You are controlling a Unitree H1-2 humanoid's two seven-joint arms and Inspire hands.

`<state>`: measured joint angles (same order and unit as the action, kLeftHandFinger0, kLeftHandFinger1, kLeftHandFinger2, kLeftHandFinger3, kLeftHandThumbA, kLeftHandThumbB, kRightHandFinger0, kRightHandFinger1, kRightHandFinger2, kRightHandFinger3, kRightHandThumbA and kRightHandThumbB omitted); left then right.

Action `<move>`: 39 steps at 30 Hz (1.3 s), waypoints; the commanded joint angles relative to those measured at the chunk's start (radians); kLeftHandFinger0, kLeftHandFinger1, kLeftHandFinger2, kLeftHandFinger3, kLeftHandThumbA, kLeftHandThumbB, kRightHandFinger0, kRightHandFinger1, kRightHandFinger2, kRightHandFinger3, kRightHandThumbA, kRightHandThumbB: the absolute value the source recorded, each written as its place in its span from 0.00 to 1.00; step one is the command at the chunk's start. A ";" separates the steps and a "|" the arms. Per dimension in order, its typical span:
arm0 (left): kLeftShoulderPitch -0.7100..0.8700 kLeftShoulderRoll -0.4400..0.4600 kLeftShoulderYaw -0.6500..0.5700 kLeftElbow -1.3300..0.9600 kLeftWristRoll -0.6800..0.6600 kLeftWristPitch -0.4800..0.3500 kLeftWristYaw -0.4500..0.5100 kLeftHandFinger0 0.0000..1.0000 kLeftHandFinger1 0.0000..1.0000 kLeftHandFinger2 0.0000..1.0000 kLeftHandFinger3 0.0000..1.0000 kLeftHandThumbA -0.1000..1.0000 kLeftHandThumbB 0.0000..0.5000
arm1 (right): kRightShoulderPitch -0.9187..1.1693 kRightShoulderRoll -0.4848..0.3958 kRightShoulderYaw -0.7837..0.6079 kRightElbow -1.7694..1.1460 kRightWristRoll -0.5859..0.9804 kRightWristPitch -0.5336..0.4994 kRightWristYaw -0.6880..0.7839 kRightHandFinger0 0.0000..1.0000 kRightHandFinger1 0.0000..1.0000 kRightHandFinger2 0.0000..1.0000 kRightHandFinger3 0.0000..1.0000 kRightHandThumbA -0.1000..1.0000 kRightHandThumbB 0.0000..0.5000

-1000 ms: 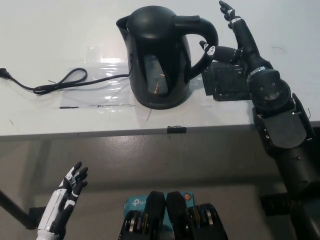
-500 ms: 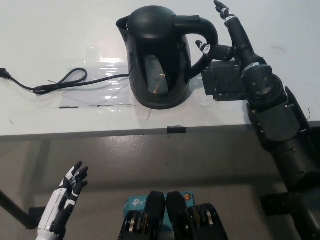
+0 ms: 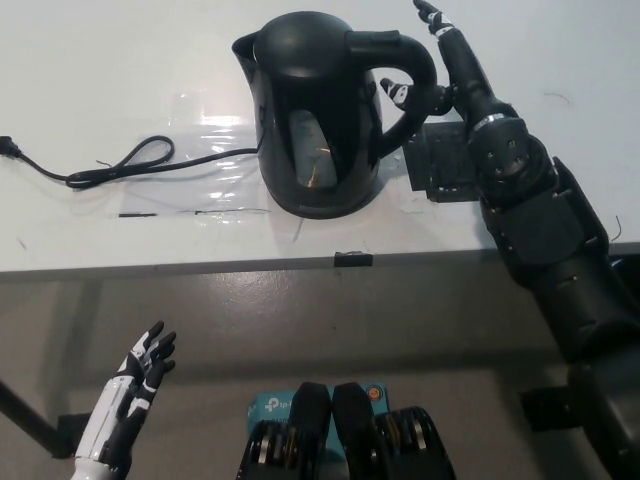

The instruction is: Use the right hand to grab the handle of the kettle from the base and place it on the right side

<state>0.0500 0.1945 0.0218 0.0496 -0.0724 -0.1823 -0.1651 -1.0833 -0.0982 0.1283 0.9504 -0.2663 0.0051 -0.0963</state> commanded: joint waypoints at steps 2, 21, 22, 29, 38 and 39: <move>-0.015 0.014 0.006 -0.015 -0.008 -0.047 -0.010 1.00 1.00 1.00 1.00 0.88 0.66 | -0.089 0.001 0.010 0.021 -0.013 -0.052 -0.039 1.00 1.00 1.00 1.00 0.73 0.71; -0.029 0.010 0.007 0.001 -0.012 -0.052 -0.009 1.00 1.00 1.00 1.00 0.90 0.65 | -0.142 0.044 0.051 0.179 -0.099 -0.176 -0.440 0.00 0.31 0.71 0.75 0.00 0.23; -0.033 0.010 0.008 0.003 -0.013 -0.051 -0.009 1.00 1.00 1.00 1.00 0.90 0.66 | -0.147 0.045 0.050 0.186 -0.094 -0.187 -0.444 0.00 0.31 0.70 0.74 0.00 0.24; -0.040 0.016 0.006 0.017 -0.002 -0.060 -0.009 1.00 1.00 1.00 1.00 0.94 0.67 | -0.157 0.065 0.002 0.171 -0.042 -0.218 -0.458 0.00 0.17 0.59 0.42 0.00 0.33; -0.024 0.010 0.006 0.027 0.009 -0.070 0.001 1.00 1.00 1.00 1.00 0.95 0.68 | -0.232 0.094 -0.094 0.123 -0.005 -0.242 -0.492 0.00 0.14 0.62 0.67 0.00 0.25; -0.020 0.011 0.007 0.027 0.014 -0.071 0.004 1.00 1.00 1.00 1.00 0.96 0.70 | -0.241 0.095 -0.098 0.124 -0.002 -0.245 -0.490 0.00 0.13 0.61 0.69 0.00 0.24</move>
<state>0.0212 0.1946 0.0223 0.0856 -0.0706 -0.2110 -0.1651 -1.1714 0.0012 0.0641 1.1464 -0.3016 -0.1397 -0.5056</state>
